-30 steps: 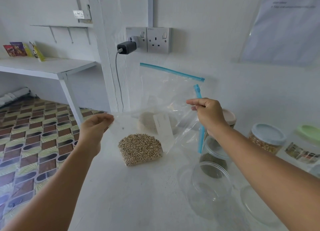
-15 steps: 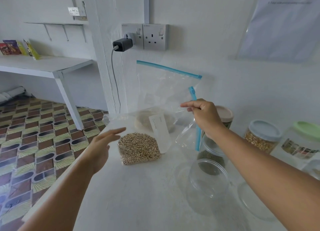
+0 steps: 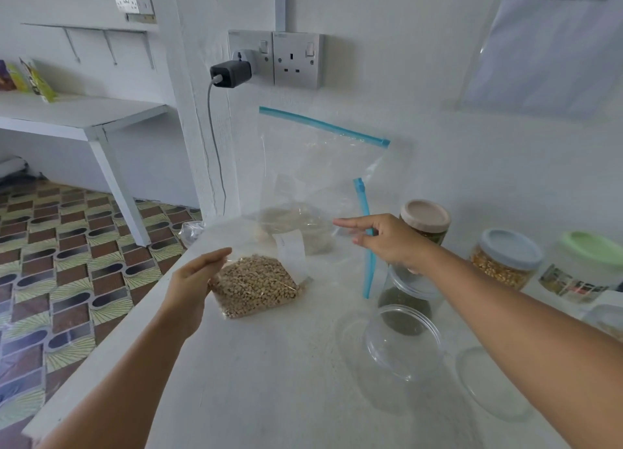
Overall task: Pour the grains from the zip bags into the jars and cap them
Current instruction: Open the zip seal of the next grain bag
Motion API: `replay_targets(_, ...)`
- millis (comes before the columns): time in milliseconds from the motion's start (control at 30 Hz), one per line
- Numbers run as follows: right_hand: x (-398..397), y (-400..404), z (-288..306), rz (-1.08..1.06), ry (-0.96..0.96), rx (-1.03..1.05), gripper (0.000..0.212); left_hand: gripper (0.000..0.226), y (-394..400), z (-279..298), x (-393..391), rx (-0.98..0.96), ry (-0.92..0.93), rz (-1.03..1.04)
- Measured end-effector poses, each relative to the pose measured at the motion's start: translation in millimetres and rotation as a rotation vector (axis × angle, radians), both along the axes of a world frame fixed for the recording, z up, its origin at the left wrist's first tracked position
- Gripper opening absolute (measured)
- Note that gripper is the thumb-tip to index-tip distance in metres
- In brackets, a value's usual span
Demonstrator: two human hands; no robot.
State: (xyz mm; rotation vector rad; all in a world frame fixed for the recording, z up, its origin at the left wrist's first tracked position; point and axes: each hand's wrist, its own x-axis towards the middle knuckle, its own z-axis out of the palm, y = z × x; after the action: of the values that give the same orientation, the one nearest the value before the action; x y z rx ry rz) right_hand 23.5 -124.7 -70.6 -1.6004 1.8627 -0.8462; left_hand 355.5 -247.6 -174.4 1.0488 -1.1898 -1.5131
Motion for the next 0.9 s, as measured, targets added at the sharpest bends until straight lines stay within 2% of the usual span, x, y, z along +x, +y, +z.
replay_targets(133, 14.1, -7.9, 3.1, -0.053, -0.031, -0.089, 0.034, 0.032, 8.0, -7.3, 9.6, 0.01, -0.013, -0.185)
replay_targets(233, 24.9, -13.3, 2.2, -0.049, -0.024, -0.12, 0.036, 0.034, 9.0, -11.7, 10.4, 0.031, -0.02, -0.251)
replay_targets(300, 31.0, -15.3, 2.0, -0.072, -0.043, -0.158, 0.042, 0.035, 6.4, -11.1, 6.0, 0.028, -0.054, -0.199)
replay_targets(400, 39.6, -15.8, 7.8, -0.137, -0.091, -0.235, 0.045, 0.023, 5.7, -4.5, -4.8, -0.013, -0.084, -0.038)
replay_targets(533, 48.8, -10.2, 27.7, -0.182, -0.144, -0.319, 0.044, 0.022, 3.5, 8.0, -12.2, -0.034, -0.012, 0.07)
replay_targets(700, 58.3, 4.2, 53.0, -0.208, -0.233, -0.444, 0.044, 0.022, 0.3, 27.8, -5.3, -0.117, 0.031, 0.035)
replay_targets(900, 62.6, 32.0, 73.1, -0.235, -0.32, -0.539, 0.041, 0.026, 17.0, 63.2, -5.8, -0.127, 0.111, 0.071)
